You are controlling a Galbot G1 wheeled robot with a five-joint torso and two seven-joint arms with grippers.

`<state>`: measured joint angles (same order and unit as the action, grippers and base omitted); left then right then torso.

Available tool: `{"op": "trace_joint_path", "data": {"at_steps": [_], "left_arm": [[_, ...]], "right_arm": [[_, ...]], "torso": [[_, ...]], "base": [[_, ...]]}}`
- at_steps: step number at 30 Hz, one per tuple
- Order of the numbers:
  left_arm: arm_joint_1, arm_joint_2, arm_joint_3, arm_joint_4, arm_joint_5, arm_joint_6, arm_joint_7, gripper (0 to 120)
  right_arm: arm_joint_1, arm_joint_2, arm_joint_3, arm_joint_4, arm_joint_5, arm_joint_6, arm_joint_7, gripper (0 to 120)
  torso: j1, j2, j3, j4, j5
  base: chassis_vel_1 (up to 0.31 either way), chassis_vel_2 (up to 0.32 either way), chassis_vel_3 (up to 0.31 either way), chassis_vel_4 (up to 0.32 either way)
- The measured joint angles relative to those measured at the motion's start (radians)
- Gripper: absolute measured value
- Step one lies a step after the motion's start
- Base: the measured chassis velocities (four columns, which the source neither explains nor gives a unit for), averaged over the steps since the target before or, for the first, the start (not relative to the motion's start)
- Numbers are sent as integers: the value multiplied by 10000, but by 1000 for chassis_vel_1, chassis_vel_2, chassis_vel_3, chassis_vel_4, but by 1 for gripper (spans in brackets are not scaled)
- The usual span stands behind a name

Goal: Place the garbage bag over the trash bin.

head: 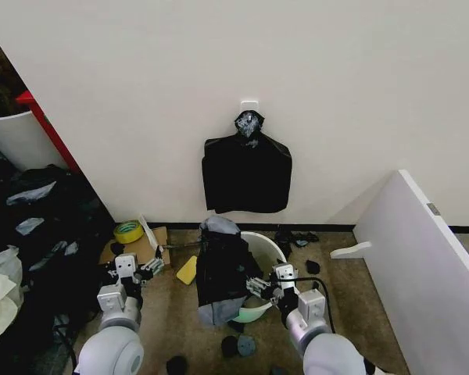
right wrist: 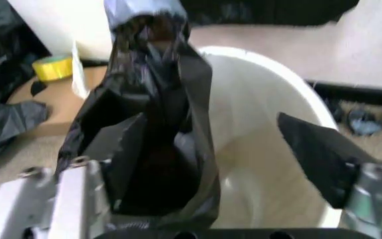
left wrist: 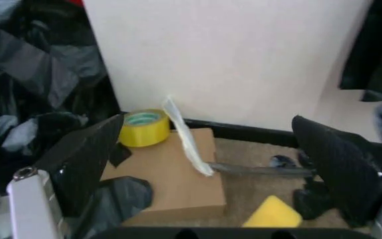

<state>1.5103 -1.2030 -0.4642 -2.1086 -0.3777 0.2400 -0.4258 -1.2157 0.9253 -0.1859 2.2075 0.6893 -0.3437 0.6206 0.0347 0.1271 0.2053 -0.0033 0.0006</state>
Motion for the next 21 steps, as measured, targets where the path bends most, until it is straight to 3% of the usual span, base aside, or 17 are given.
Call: {"op": "trace_joint_path", "data": {"at_steps": [10,21], "left_arm": [[-243,175,-419,306,-197,-52,2,100],[-141,102,380,207,158,-216,130,100]], "right_arm": [[332,342,3,-375,535,-1032,369,34],[95,848,237,-709,336,-462,835,0]], "torso": [[0,0,0,0,1],[0,0,-1,0,0]], "base": [[0,0,0,0],[0,0,0,0]]}}
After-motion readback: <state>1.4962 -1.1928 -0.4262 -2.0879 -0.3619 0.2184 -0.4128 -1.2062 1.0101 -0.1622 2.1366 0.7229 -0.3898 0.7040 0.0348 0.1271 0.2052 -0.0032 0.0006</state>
